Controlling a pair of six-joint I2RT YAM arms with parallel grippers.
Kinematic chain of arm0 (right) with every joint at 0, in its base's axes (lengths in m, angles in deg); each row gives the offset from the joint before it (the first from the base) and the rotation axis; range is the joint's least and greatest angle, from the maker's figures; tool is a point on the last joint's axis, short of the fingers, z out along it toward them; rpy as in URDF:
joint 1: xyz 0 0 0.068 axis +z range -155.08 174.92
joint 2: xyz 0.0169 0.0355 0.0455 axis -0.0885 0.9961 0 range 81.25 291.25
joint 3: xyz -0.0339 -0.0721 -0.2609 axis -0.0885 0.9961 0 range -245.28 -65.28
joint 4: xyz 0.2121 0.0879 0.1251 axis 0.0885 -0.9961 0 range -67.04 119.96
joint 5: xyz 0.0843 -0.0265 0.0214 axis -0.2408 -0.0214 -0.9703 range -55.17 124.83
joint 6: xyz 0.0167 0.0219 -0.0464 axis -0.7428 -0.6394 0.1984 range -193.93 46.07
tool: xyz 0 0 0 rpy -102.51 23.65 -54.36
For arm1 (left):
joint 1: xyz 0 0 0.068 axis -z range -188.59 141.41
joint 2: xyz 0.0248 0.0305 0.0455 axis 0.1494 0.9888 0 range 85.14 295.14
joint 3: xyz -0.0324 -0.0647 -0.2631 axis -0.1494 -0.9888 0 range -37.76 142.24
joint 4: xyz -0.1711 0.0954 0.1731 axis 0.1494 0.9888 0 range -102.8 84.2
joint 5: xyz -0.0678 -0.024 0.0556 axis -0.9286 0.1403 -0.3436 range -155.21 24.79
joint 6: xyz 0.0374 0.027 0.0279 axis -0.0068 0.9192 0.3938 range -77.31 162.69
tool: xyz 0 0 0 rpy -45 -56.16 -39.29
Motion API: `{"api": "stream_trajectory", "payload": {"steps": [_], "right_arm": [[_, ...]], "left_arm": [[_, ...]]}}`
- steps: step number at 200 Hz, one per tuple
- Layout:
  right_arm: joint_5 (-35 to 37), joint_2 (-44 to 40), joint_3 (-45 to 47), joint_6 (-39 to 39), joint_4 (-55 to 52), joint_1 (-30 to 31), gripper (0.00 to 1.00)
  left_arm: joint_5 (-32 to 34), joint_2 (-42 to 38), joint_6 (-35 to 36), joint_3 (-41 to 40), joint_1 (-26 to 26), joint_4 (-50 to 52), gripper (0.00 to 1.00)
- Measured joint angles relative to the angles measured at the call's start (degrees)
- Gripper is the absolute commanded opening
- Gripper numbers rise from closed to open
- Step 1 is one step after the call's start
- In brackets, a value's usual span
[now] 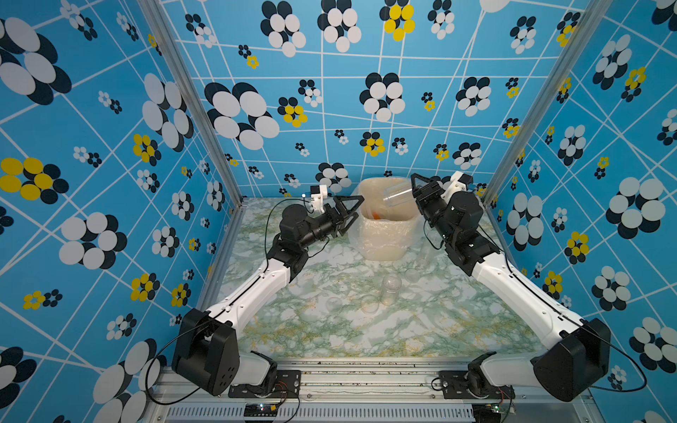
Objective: Empty the moldy dried flower tea in the jars
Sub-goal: Place the jar at the center of the board.
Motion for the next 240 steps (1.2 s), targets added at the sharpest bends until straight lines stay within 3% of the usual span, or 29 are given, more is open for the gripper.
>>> {"api": "stream_trajectory", "payload": {"steps": [54,145,240], "right_arm": [[-2.10,0.07,2.58,-6.47,4.26,1.20,0.08],[-2.58,1.46,2.84,-9.03,6.82,3.15,0.09],[-3.45,2.38,2.84,-9.99,7.30,4.57,0.08]], "left_arm": [[-0.13,4.57,-6.25,0.81,1.68,-5.01,0.99],[-0.24,9.27,-11.98,3.65,3.76,-12.20,1.00],[-0.33,10.03,-12.76,4.66,4.00,-12.35,0.80]]}}
